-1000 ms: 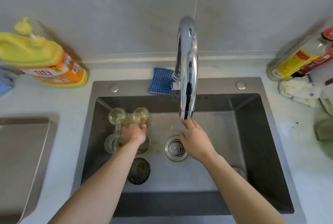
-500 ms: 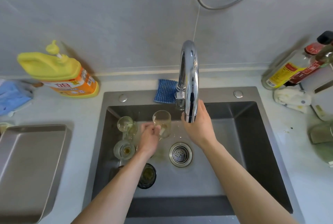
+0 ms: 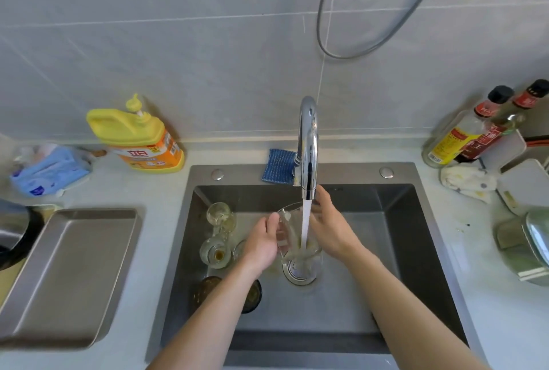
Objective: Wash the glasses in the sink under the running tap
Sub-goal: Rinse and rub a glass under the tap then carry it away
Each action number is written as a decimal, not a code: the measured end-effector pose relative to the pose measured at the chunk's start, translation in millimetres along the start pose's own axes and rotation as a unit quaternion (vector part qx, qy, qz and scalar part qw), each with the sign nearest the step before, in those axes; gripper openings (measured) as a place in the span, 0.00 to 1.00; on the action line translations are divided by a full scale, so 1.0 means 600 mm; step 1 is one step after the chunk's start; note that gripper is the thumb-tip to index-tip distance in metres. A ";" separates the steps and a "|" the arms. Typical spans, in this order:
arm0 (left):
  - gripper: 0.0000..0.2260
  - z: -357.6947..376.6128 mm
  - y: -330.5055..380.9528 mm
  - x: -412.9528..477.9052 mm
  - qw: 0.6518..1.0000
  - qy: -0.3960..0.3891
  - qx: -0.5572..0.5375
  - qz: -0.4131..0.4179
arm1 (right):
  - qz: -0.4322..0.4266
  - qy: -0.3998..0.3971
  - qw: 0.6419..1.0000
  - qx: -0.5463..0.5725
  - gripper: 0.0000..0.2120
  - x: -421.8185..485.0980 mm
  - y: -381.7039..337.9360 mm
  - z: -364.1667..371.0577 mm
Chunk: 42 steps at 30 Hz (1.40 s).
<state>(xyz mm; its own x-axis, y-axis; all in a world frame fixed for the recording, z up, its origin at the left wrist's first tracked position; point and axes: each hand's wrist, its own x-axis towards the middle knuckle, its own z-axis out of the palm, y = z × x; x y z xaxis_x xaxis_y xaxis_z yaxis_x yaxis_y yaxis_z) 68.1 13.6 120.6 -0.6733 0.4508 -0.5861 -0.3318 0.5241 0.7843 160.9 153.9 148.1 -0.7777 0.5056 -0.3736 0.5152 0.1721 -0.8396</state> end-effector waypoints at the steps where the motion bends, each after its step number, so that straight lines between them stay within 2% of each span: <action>1: 0.20 0.003 0.004 -0.003 1.000 0.007 -0.012 -0.008 | 0.022 -0.007 0.999 0.039 0.30 -0.010 0.009 0.010; 4: 0.20 0.013 0.014 -0.015 1.000 0.024 -0.004 -0.013 | 0.089 -0.011 0.988 0.127 0.29 -0.039 0.036 0.036; 6: 0.18 0.022 0.014 -0.021 0.999 0.047 0.010 -0.017 | 0.110 0.004 0.976 0.188 0.22 -0.053 0.041 0.043; 8: 0.17 0.037 0.006 -0.025 0.997 0.053 -0.038 -0.031 | 0.117 0.026 0.967 0.224 0.15 -0.058 0.039 0.052; 9: 0.16 0.046 0.000 -0.027 0.995 0.050 -0.071 -0.045 | 0.120 0.043 0.964 0.233 0.15 -0.060 0.039 0.059; 11: 0.16 0.068 -0.006 -0.028 0.990 0.049 -0.121 -0.056 | 0.125 0.087 0.967 0.205 0.25 -0.061 0.037 0.076; 13: 0.22 0.089 -0.024 -0.016 0.984 0.038 -0.167 -0.052 | 0.120 0.120 0.975 0.145 0.34 -0.066 0.035 0.097; 15: 0.36 0.101 -0.049 0.001 0.975 0.002 -0.208 -0.077 | 0.102 0.152 0.978 0.101 0.30 -0.068 0.037 0.111; 16: 0.40 0.098 -0.050 -0.003 0.972 -0.031 -0.218 -0.085 | 0.096 0.157 0.979 0.088 0.27 -0.068 0.036 0.113; 19: 0.33 0.068 -0.018 -0.043 0.974 -0.068 -0.201 -0.083 | 0.108 0.106 0.977 0.153 0.27 -0.061 0.038 0.100; 21: 0.31 0.061 -0.010 -0.053 0.978 -0.110 -0.166 -0.070 | 0.152 0.073 0.957 0.235 0.32 -0.052 0.036 0.086; 23: 0.29 0.062 -0.011 -0.059 0.985 -0.117 -0.121 -0.035 | 0.183 0.080 0.948 0.249 0.36 -0.049 0.032 0.084; 25: 0.27 0.063 -0.012 -0.051 0.992 -0.070 -0.098 -0.023 | 0.166 0.110 0.955 0.218 0.33 -0.051 0.024 0.096; 27: 0.33 0.062 -0.004 -0.046 0.995 0.001 -0.082 -0.052 | 0.113 0.120 0.966 0.200 0.24 -0.061 0.017 0.112; 29: 0.35 0.059 0.000 -0.041 0.995 0.029 -0.059 -0.077 | 0.068 0.099 0.974 0.193 0.29 -0.073 0.025 0.128; 30: 0.31 0.058 -0.002 -0.037 0.996 0.031 -0.043 -0.073 | 0.056 0.089 0.978 0.181 0.32 -0.076 0.034 0.132; 32: 0.26 0.056 -0.005 -0.040 0.996 -0.001 -0.056 -0.070 | 0.018 0.073 0.986 0.151 0.33 -0.077 0.048 0.130; 34: 0.31 0.056 -0.012 -0.039 0.989 -0.048 -0.106 -0.089 | 0.011 0.049 0.989 0.137 0.34 -0.075 0.047 0.116; 39: 0.36 0.052 -0.022 -0.036 0.974 -0.078 -0.182 -0.109 | 0.087 0.027 0.972 0.216 0.24 -0.056 0.025 0.089; 40: 0.35 0.047 -0.022 -0.037 0.973 -0.095 -0.179 -0.108 | 0.108 0.031 0.970 0.216 0.25 -0.048 0.024 0.088; 42: 0.36 0.035 -0.025 -0.039 0.970 -0.141 -0.162 -0.109 | 0.162 0.040 0.960 0.225 0.41 -0.040 0.028 0.089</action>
<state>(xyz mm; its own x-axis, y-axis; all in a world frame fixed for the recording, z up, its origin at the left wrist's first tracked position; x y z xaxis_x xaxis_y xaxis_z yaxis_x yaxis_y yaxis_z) 102.5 10.3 118.0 -0.3704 0.5588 -0.7420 -0.6679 0.3949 0.6308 169.1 99.7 121.9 -0.5637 0.5371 -0.6275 0.5037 -0.3786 -0.7765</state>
